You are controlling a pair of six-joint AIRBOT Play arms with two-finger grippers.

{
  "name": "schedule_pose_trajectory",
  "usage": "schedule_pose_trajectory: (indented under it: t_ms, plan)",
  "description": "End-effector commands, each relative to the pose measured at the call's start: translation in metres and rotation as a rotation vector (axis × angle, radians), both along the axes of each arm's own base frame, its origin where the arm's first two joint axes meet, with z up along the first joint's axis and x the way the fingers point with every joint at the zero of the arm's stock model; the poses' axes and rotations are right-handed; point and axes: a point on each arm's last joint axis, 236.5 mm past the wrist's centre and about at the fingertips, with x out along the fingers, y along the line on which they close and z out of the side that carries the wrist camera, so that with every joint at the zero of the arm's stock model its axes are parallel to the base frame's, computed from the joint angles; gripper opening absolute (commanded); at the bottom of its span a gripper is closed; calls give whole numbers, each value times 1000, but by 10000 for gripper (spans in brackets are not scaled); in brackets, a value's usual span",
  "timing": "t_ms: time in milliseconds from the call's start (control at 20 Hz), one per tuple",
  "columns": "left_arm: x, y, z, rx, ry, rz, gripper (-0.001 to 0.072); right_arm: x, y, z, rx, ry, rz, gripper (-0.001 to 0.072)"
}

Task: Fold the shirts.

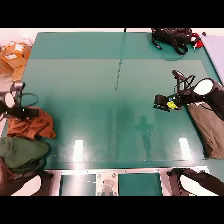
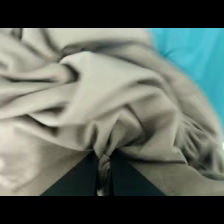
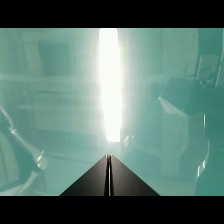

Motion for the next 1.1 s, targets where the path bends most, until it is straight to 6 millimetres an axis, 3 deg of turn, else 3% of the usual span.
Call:
schedule_pose_trajectory:
  t_ms: [0, 100, 200, 350, 450, 600, 650, 700, 750, 800, 850, 1000, 1050]
  plan:
    - [42, -61, 68, -118, -114, -163, 19, 1, -5, 6, 2, 5, -9, 24]
    - [60, -123, 124, -171, -202, -317, 19, 4, -17, 15, 2, 2, -30, 23]
    - [67, -204, 180, -247, -329, -499, 19, 8, -33, 25, 4, 0, -67, 24]
    - [53, -306, 231, -375, -491, -708, 19, 11, -52, 35, 5, -3, -114, 24]
    - [38, -358, 231, -458, -501, -794, 20, 11, -58, 35, 6, -1, -131, 24]
    - [24, -423, 186, -576, -379, -850, 23, 11, -57, 35, 7, -1, -130, 24]
    - [19, -439, 165, -609, -320, -856, 161, 11, -56, 35, 8, 0, -132, 28]
    - [16, -449, 145, -632, -259, -855, 613, 11, -56, 35, 8, 1, -132, 117]
    - [15, -449, 131, -642, -210, -840, 709, 10, -56, 35, 7, 5, -130, 277]
    - [18, -440, 123, -624, -180, -827, 718, 8, -56, 34, 9, 15, -126, 339]
    - [26, -424, 122, -607, -168, -804, 718, 5, -55, 34, 10, 25, -123, 345]
    - [63, -350, 129, -568, -137, -664, 719, -4, -44, 23, 39, 62, -112, 510]
    - [75, -322, 128, -557, -133, -604, 719, -12, -34, 12, 55, 93, -98, 510]
